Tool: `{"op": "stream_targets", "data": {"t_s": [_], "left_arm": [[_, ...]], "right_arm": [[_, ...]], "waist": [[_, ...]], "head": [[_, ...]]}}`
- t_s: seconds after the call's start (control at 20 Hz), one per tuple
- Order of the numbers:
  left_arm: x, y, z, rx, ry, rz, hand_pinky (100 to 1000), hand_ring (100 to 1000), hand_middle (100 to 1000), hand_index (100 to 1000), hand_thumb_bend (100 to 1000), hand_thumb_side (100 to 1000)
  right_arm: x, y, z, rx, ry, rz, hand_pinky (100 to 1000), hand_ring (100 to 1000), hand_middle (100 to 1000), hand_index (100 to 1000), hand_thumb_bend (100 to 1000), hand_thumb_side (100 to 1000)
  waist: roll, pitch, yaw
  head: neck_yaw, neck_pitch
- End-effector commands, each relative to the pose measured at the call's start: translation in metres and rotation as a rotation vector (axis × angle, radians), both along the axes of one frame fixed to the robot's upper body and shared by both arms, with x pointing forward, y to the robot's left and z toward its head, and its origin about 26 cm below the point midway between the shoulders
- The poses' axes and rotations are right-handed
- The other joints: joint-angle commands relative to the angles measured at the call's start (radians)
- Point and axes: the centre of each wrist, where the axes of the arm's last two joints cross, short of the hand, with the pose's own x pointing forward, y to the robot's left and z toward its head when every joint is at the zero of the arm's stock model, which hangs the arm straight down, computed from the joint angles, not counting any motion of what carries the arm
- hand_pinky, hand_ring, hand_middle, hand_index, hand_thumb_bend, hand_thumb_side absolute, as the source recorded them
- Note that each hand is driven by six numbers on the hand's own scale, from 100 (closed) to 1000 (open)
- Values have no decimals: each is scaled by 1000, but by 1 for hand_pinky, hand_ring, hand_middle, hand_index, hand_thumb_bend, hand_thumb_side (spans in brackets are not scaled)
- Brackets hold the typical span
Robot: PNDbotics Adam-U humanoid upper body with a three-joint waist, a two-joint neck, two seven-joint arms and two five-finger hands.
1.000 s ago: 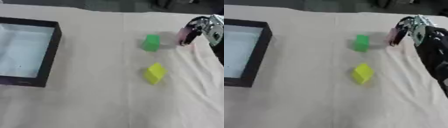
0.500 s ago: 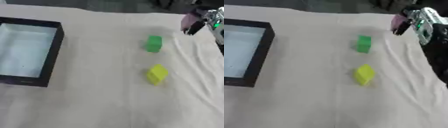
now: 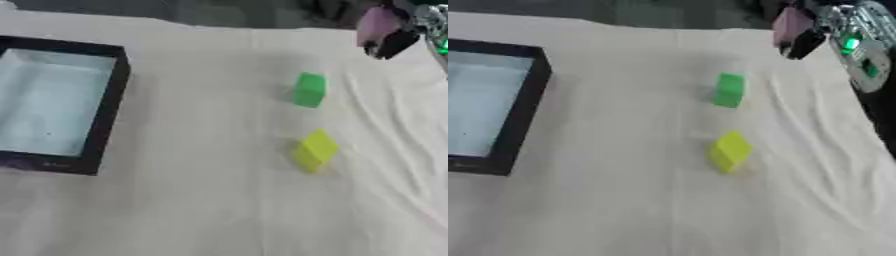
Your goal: Pick up the objects with one hand, pass them to the other hand, and then place them into the box on the other side of the table.
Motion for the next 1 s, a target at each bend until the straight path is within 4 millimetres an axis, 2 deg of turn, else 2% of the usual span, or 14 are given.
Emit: {"op": "stream_targets", "data": {"t_s": [0.05, 0.75, 1.0], "left_arm": [[-3, 1, 10, 31, -25, -6, 751, 757, 751, 870, 277, 693], [-9, -14, 25, 74, -30, -55, 752, 759, 753, 868, 276, 684], [-10, -15, 27, 82, -30, -61, 752, 759, 753, 868, 274, 684]], "right_arm": [[-17, 6, 19, 18, -91, 32, 827, 718, 597, 569, 100, 100], [-44, 69, 2, 96, -182, 230, 829, 708, 588, 551, 100, 100], [-49, 83, -7, 133, -175, 288, 831, 704, 583, 543, 100, 100]], "waist": [[19, -38, -3], [34, -43, -4], [36, -44, -4]], "head": [[19, 5], [28, 0], [22, -22]]}}
